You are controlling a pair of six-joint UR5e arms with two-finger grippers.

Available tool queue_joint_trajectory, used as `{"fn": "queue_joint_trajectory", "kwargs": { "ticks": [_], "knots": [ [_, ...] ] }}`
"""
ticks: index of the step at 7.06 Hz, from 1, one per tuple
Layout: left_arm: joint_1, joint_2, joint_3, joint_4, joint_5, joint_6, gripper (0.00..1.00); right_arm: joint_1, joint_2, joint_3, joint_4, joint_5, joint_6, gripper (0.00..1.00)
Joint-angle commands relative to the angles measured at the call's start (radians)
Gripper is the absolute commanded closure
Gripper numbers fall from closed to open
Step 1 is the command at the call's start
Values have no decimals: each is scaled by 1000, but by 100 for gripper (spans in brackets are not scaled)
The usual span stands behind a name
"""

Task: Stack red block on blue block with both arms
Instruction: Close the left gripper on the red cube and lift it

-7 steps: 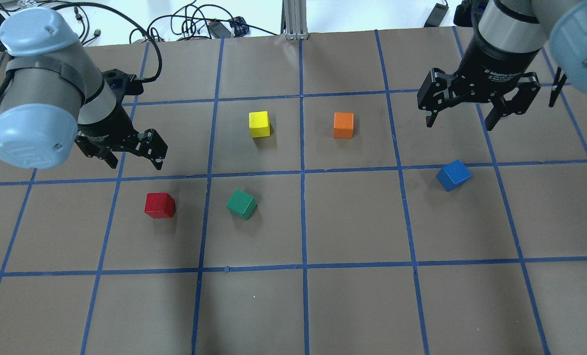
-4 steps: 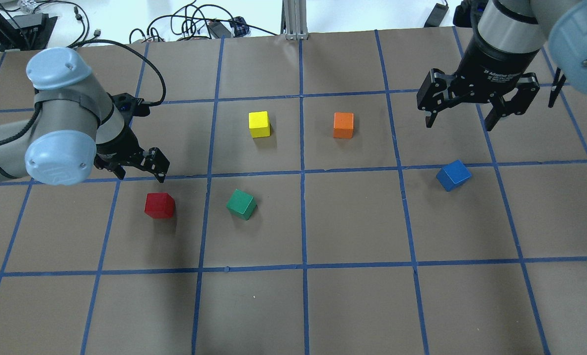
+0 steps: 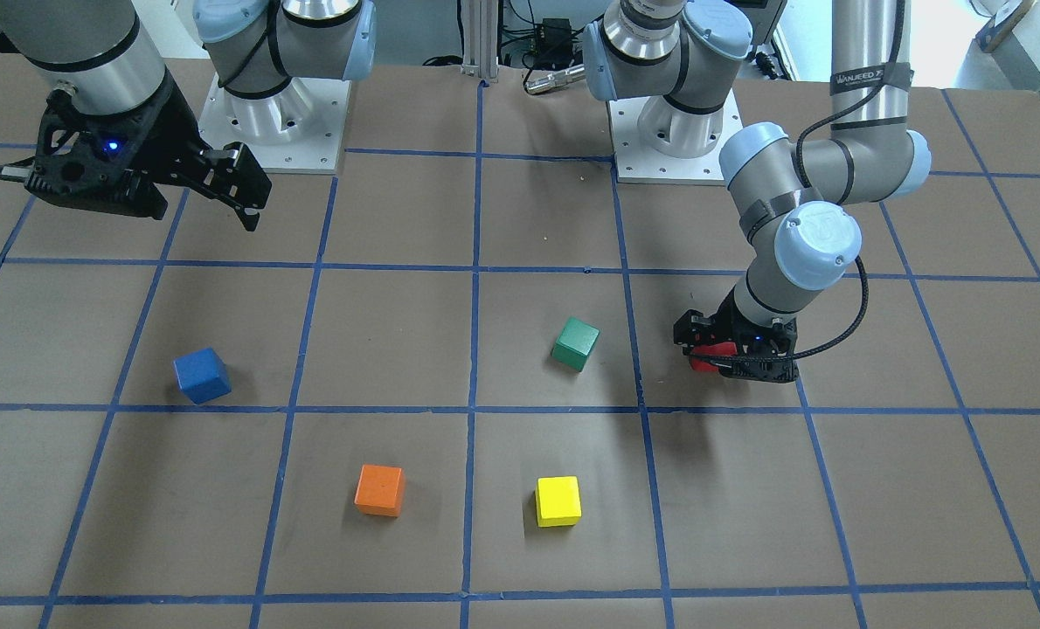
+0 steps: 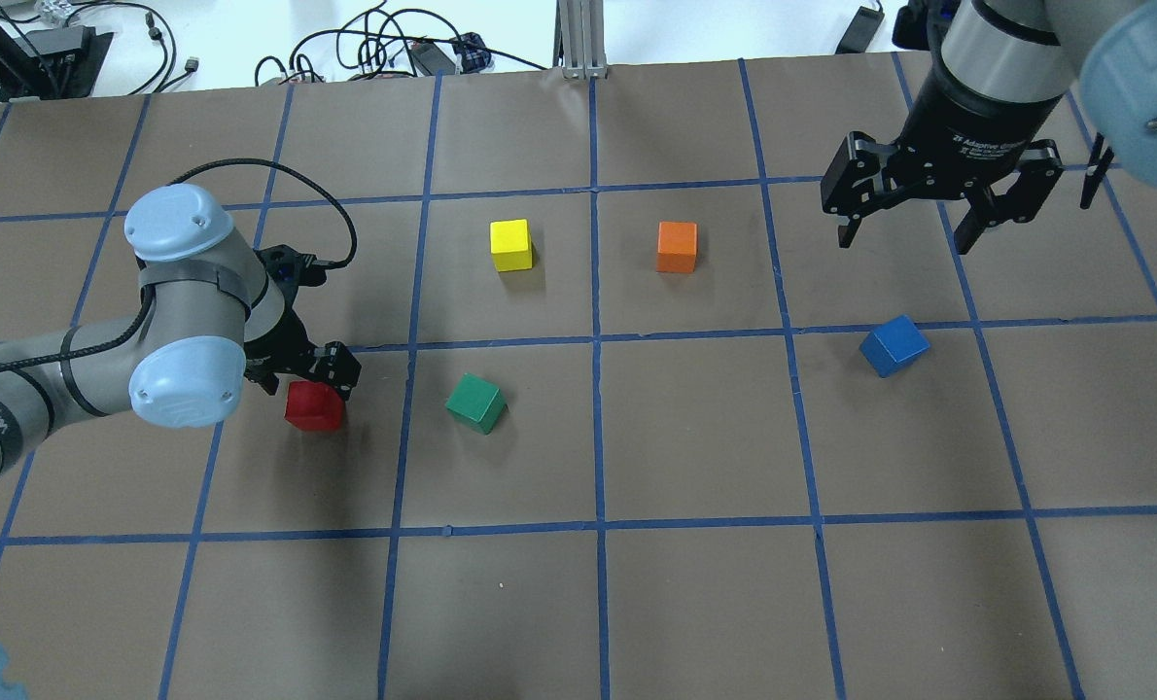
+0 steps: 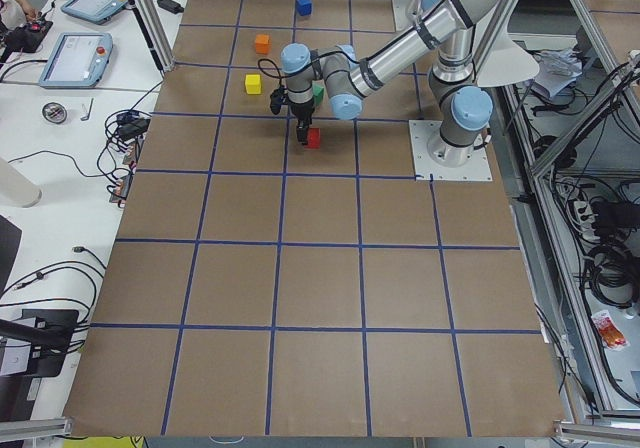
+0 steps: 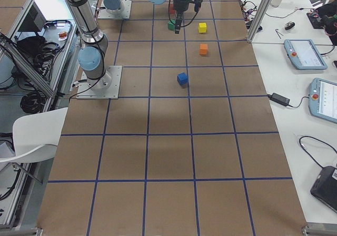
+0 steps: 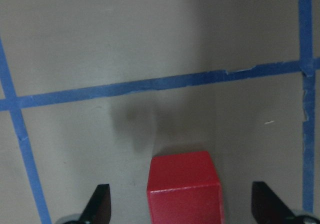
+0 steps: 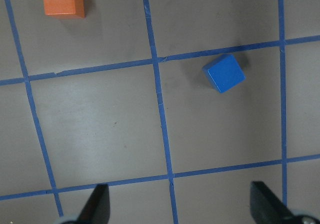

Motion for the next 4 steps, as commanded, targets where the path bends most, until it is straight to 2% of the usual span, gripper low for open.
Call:
{"fn": "queue_joint_trajectory", "kwargs": {
  "ticks": [1,2,3,4],
  "knots": [
    [-1,-8,-52,98,-1,-9,3,2,-1,0,-3,0,0,0],
    [0,-8,-39,97,-2,4,39,2,-1,0,-3,0,0,0],
    [0,-8,-17,90,-4,-9,96,2,-1,0,-3,1,0,0],
    [-3,7,-9,88,-1,-11,99,2,-1,1,-4,1,-1,0]
  ]
}}
